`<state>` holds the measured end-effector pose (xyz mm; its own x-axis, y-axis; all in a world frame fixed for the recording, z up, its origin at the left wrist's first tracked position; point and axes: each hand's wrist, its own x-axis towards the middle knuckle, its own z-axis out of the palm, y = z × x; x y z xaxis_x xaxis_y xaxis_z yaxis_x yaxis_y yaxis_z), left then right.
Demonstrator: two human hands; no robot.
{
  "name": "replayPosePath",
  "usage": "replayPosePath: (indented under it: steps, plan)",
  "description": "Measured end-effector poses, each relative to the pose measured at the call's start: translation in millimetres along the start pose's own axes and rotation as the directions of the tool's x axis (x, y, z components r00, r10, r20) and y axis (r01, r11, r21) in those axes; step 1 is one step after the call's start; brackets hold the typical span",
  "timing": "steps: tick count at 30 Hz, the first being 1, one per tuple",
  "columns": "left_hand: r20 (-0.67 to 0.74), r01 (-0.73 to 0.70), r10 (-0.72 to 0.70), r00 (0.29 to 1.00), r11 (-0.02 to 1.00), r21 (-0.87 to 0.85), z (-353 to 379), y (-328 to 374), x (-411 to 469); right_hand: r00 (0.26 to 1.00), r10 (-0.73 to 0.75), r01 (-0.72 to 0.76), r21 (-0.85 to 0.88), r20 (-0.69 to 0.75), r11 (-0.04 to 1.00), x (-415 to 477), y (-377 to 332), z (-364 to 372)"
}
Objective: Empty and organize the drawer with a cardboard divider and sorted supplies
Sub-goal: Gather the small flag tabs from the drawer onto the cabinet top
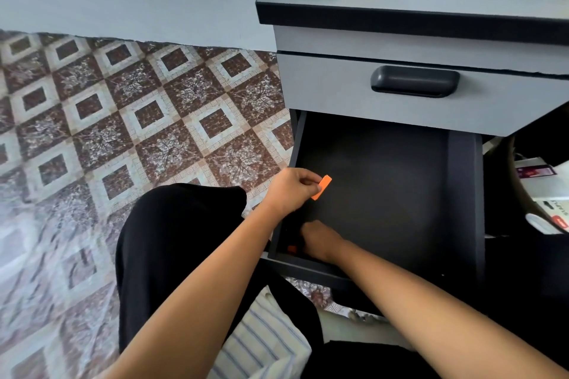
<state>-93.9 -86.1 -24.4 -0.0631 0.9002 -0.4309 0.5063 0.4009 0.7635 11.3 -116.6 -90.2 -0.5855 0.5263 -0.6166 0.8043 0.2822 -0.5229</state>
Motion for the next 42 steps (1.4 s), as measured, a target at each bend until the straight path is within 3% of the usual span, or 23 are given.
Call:
replayPosePath:
  steps: [7,11,14,17,23,31,37,42]
  plan:
    - [0.013,0.027,-0.026,1.0,0.999,-0.04,-1.3,8.7,-2.8,0.999,0.011,-0.009,0.058,-0.031,0.998,-4.2,1.3,-0.6]
    - [0.001,0.019,-0.019,1.0,0.997,-0.071,-8.0,19.7,-7.8,0.988,0.066,-0.021,0.298,-0.139,0.954,-17.4,9.5,-10.2]
    - [-0.055,0.0,-0.008,0.998,0.991,-0.134,-14.7,33.1,-14.8,0.961,0.171,-0.014,0.581,-0.217,0.814,-40.2,14.8,-38.8]
    - [-0.067,0.013,-0.034,0.997,0.956,-0.291,-22.2,51.6,-23.7,0.916,0.237,0.125,0.791,-0.325,0.599,-67.1,11.5,-80.9]
    - [-0.01,0.062,-0.085,0.996,0.794,-0.604,-30.8,90.7,-41.3,0.776,0.282,0.423,0.797,-0.564,0.431,-114.9,-12.5,-148.8]
    - [0.078,0.056,0.014,0.997,0.573,-0.818,-50.3,139.1,-63.0,0.663,0.246,0.529,0.676,-0.706,0.513,-144.5,-47.2,-182.7]
    - [-0.034,-0.027,0.0,0.999,0.59,-0.807,-73.0,158.8,-71.8,0.609,0.242,0.55,0.622,-0.755,0.557,-158.6,-67.9,-205.5]
    - [-0.048,-0.049,0.018,0.999,0.597,-0.801,-84.7,167.7,-77.6,0.616,0.2,0.548,0.597,-0.762,0.586,-153.7,-82.8,-214.2]
